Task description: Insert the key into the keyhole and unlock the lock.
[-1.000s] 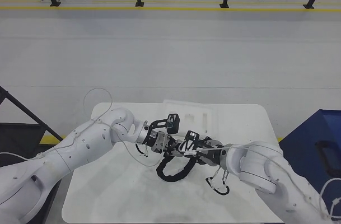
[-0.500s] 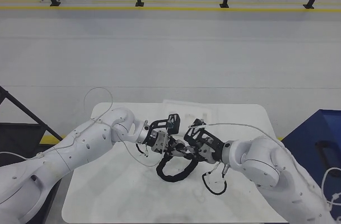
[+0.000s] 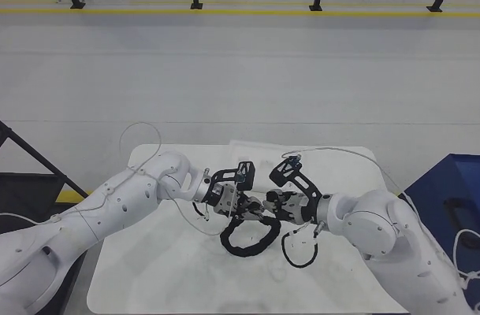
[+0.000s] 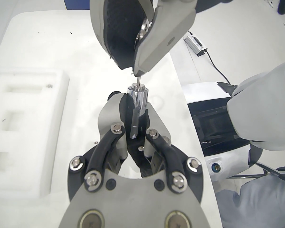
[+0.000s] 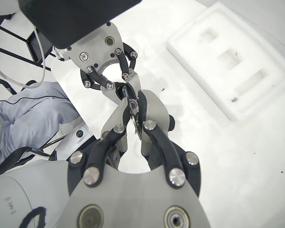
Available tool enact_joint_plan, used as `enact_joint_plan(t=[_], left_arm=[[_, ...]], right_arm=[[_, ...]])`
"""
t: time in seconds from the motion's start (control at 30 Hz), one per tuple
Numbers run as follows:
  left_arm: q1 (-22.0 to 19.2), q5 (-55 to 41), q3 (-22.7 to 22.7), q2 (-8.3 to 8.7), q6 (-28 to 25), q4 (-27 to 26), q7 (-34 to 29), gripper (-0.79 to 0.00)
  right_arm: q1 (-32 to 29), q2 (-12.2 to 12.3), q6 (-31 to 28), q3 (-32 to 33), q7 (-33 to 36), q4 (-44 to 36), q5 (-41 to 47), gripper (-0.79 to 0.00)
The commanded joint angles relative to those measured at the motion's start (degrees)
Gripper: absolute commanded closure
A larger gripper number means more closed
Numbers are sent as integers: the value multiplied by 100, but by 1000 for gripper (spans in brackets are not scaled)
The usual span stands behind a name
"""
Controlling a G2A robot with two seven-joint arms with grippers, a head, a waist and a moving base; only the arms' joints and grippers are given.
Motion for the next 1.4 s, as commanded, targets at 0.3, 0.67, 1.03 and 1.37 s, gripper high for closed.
enact_joint_plan(t=[0.3, 0.67, 1.03, 1.37], left_arm=[[84, 774, 0, 138, 0, 67, 817, 0], [225, 1279, -181, 264, 0, 209, 2095, 0], [430, 1985, -413, 303, 0, 35, 3252, 0], [382, 2120, -259, 244, 0, 130, 3700, 0]], right_arm=[[-316, 76, -57, 439, -199, -131, -36, -785], [-528, 190, -1607, 557, -200, -237, -477, -785], [-562, 151, -2579, 55, -1186, 603, -852, -785], [-513, 116, -2576, -98, -1667, 824, -1111, 0]])
